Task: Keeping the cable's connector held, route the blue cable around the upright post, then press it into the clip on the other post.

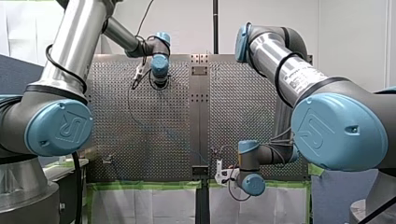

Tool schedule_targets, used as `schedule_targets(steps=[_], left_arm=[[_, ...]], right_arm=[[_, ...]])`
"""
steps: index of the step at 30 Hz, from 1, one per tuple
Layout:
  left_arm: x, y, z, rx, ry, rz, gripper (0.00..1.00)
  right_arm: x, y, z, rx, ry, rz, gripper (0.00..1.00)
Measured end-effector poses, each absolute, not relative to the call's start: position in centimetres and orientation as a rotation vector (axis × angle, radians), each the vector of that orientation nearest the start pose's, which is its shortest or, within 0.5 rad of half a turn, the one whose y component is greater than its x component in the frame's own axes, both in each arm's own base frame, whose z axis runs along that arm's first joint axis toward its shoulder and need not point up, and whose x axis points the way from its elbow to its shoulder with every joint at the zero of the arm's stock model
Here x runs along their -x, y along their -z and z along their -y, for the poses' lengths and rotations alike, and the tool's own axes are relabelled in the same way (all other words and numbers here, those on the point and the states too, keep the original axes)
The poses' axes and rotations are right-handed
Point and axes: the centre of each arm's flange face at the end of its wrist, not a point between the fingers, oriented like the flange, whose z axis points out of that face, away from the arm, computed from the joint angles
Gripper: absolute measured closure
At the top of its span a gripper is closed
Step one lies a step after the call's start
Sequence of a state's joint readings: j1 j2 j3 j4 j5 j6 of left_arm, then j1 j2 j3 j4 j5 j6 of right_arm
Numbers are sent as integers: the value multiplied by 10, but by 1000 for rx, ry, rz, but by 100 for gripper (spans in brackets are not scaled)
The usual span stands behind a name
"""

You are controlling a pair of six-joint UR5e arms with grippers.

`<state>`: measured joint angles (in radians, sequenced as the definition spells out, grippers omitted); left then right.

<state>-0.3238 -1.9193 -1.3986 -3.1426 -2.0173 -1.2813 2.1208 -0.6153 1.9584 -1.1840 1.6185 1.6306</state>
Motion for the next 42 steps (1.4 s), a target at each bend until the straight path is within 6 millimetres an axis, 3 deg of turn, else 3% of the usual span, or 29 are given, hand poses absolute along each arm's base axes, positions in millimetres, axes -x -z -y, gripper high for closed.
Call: schedule_targets(steps=[8,15,26,34,42], left_arm=[[-557,-340,278,-226,-383,-1781,0],[-563,-331,279,-229,-391,-1777,0],[-568,-298,283,-281,-450,-1823,0],[-568,-252,288,-344,-561,-1897,0],[-567,-242,286,-340,-601,-1914,0]], right_arm=[[-380,89,375,-1697,-1492,1067,100],[-380,89,375,-1696,-1492,1066,100],[-380,89,375,-1695,-1494,1066,100],[-380,89,374,-1696,-1494,1065,100],[-380,89,374,-1698,-1493,1064,100]])
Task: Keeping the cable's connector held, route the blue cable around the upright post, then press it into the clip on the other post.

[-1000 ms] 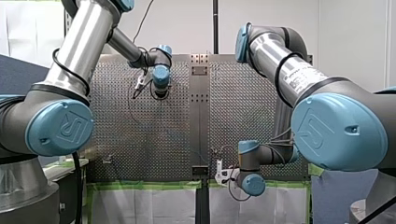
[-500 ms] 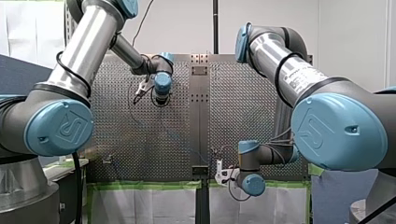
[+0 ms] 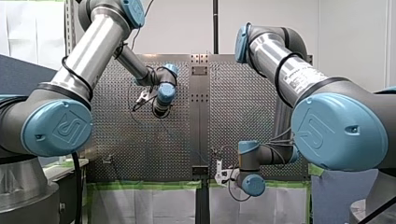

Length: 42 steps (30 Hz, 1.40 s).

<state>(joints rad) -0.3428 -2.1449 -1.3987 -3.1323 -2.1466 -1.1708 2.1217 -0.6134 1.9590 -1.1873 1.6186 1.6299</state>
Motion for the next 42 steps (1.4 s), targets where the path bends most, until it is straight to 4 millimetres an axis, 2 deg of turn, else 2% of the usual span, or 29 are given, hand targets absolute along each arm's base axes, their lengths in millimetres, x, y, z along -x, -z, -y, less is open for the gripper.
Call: schedule_targets(steps=[6,14,28,39,42], left_arm=[[-567,-236,286,-344,-608,-1924,0],[-564,-192,299,-414,-591,-1987,0],[-563,-136,318,-419,-437,-2043,0],[-561,-129,336,-365,-336,-2018,0],[-560,-120,338,-364,-326,-2026,0]], right_arm=[[-381,89,373,-1697,-1494,1064,100],[-381,89,373,-1697,-1495,1064,100],[-383,89,374,-1693,-1519,1047,100],[-389,86,374,-1701,-1576,1002,100],[-390,85,375,-1701,-1592,990,100]])
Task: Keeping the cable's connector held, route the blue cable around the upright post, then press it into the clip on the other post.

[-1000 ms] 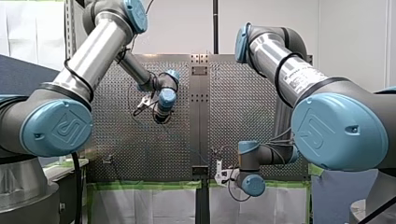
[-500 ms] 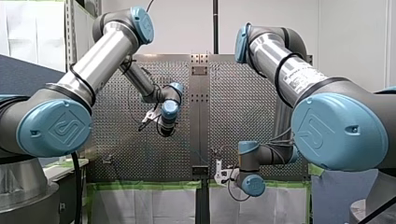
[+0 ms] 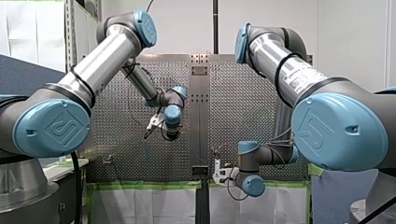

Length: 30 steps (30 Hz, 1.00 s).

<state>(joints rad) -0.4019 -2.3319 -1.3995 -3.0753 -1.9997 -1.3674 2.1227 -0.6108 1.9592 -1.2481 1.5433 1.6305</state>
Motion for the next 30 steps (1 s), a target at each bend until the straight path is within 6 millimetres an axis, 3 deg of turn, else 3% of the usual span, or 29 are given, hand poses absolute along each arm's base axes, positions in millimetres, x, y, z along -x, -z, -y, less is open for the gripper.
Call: schedule_targets(steps=[9,30], left_arm=[[-556,-80,348,-359,-243,-2063,0],[-524,-67,387,-511,-123,-2113,0]], right_arm=[[-395,84,374,-1713,-1632,956,100],[-396,84,373,-1722,-1653,938,100]])
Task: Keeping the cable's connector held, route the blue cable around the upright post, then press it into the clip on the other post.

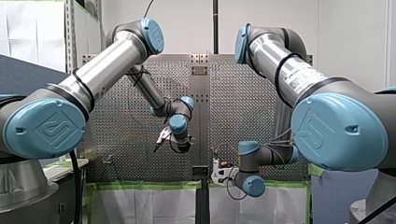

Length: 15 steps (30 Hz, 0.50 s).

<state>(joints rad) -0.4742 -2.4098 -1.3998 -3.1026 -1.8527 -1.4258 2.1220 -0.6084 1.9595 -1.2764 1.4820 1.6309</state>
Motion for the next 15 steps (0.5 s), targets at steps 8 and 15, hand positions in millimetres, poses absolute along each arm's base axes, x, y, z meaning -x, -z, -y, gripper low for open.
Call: schedule_targets(steps=[8,15], left_arm=[[-508,-61,396,-601,-102,-2159,0],[-497,-60,407,-660,-50,-2174,0]], right_arm=[[-395,85,374,-1723,-1649,941,100],[-395,85,375,-1723,-1647,943,100]])
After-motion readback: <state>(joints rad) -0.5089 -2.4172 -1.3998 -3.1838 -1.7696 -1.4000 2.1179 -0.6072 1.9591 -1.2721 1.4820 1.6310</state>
